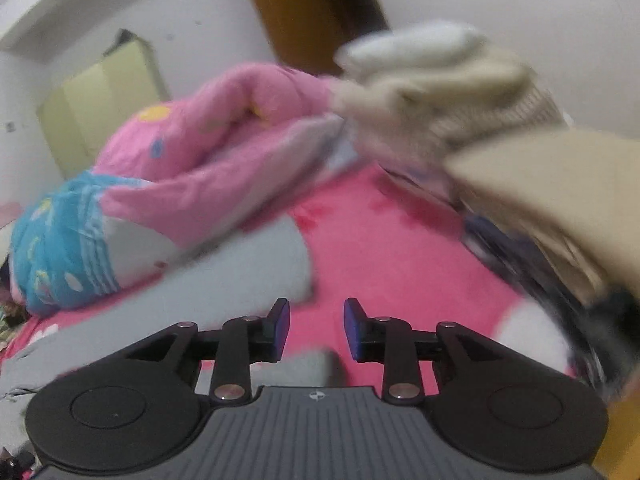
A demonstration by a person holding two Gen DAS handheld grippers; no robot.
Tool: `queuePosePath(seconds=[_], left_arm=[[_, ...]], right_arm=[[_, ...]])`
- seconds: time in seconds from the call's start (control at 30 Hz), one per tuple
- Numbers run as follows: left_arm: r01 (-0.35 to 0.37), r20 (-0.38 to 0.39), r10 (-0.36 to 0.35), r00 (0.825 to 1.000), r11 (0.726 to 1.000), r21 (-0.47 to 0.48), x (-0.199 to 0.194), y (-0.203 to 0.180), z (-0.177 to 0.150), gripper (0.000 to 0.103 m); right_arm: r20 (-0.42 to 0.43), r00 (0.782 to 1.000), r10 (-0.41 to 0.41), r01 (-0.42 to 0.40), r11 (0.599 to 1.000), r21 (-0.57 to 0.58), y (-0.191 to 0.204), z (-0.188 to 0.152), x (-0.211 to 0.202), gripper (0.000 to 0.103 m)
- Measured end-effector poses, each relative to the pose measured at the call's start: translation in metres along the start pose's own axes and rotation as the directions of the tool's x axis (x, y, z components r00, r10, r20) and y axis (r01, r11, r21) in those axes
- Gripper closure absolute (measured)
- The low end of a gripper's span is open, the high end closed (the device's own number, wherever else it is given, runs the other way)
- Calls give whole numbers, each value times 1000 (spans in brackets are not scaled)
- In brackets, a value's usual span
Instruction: Fold clothes
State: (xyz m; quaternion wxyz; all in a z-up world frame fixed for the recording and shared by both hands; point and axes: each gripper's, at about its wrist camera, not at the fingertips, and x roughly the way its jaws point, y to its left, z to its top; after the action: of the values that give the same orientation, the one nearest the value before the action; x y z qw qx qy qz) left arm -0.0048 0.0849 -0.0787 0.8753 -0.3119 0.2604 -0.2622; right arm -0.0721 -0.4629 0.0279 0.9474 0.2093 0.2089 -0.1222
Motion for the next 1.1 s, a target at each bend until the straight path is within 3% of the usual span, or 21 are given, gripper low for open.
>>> queuePosePath(seconds=[0.1, 0.13, 0.17, 0.27, 0.37, 0.5, 0.6, 0.73, 0.83, 0.93, 1.1], left_arm=[[6, -5, -6, 1000, 1000, -11, 2, 2, 2, 91], [1, -6, -1, 1000, 1000, -19, 2, 4, 3, 89], [-7, -6, 7, 1000, 1000, -30, 2, 6, 4, 84], [-41, 4, 41, 999, 997, -62, -3, 12, 7, 64], [-75, 28, 77, 997, 994, -75, -8, 13, 11, 57], [-86, 31, 90, 996, 992, -88, -4, 15, 14, 56], [-60, 36, 64, 997, 992, -115, -6, 20, 15, 57], [-2, 64, 15, 998, 980, -201, -19, 33, 18, 57], [21, 87, 1, 996, 967, -253, -30, 40, 20, 57], [17, 104, 14, 995, 958, -285, -38, 42, 21, 57], [2, 127, 40, 991, 949, -314, -50, 41, 23, 57]], right_arm=[[-70, 986, 150, -157, 981, -113, 58, 9, 24, 68], [-112, 970, 215, -230, 962, -148, 83, 10, 35, 60], [-157, 948, 278, -304, 936, -179, 108, 10, 45, 53], [-338, 840, 424, -510, 831, -225, 187, -2, 84, 44], [-444, 781, 439, -585, 762, -277, 240, -24, 105, 44], [-555, 701, 448, -679, 657, -328, 297, -54, 120, 45], [-566, 668, 483, -739, 524, -424, 302, -74, 89, 45], [-572, 671, 472, -739, 361, -568, 296, -98, 38, 45], [-574, 664, 480, -740, 307, -599, 286, -105, 7, 45], [-582, 670, 461, -727, 252, -638, 279, -123, -12, 45], [-550, 744, 379, -641, 173, -748, 284, -173, -9, 52]])
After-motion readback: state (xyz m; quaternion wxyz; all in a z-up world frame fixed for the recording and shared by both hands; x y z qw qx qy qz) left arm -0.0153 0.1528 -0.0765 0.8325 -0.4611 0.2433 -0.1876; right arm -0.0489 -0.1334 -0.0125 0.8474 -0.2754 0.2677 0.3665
